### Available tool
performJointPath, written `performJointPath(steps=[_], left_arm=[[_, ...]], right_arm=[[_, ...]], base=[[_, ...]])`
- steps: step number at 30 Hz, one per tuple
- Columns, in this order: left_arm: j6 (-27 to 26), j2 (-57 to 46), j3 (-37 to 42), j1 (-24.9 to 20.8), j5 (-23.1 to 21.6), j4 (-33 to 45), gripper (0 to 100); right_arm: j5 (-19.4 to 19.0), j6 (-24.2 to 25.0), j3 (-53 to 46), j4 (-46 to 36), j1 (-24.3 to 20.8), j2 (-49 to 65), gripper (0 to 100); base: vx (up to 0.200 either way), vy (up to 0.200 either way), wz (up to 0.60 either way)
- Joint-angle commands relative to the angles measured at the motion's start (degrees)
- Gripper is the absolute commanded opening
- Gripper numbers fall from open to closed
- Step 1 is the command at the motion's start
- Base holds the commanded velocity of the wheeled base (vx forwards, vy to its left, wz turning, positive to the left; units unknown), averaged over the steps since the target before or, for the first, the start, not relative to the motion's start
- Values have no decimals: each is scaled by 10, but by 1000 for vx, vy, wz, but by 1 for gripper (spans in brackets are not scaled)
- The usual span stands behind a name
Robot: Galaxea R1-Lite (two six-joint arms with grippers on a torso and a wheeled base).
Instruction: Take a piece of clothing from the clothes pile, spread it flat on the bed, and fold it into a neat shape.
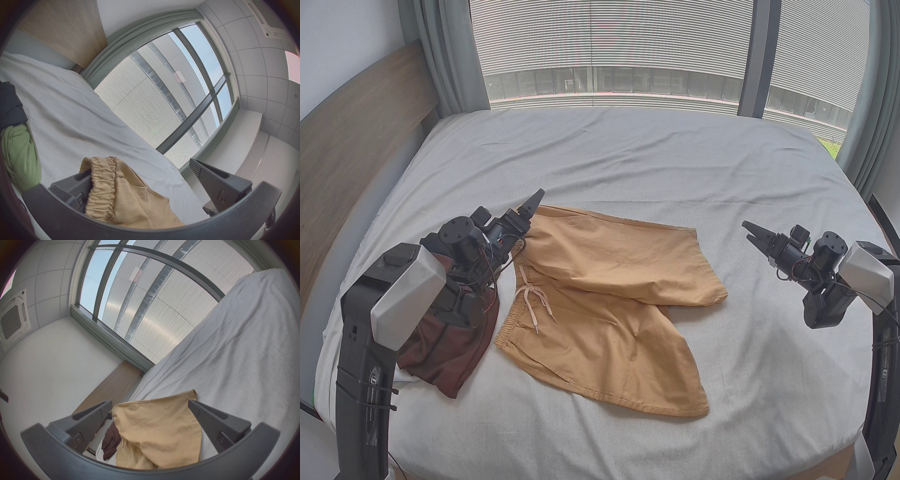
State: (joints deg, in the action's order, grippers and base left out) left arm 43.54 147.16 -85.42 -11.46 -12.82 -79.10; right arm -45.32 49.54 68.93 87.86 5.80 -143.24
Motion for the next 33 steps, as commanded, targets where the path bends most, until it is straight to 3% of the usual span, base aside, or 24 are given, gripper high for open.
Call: performJointPath(steps=[1, 10, 19, 22, 25, 33], left_arm=[[-16, -4, 1, 1, 32, 33, 100], [-93, -7, 28, 16, 58, 64, 100], [-127, -25, 33, 35, 87, 72, 100], [-127, -51, 64, 35, 88, 68, 100], [-117, -101, 144, 18, 80, 42, 100], [-79, -126, 291, -27, 31, -80, 100]], right_arm=[[-2, -55, -134, 5, -7, 67, 100], [-2, -91, -247, 5, -39, 83, 100], [-4, -121, -301, 5, -55, 77, 100], [-6, -120, -314, 1, -60, 77, 100], [-6, -120, -339, -1, -73, 82, 100], [-3, -124, -391, 4, -107, 69, 100]], base=[[0, 0, 0], [0, 0, 0], [0, 0, 0], [0, 0, 0], [0, 0, 0], [0, 0, 0]])
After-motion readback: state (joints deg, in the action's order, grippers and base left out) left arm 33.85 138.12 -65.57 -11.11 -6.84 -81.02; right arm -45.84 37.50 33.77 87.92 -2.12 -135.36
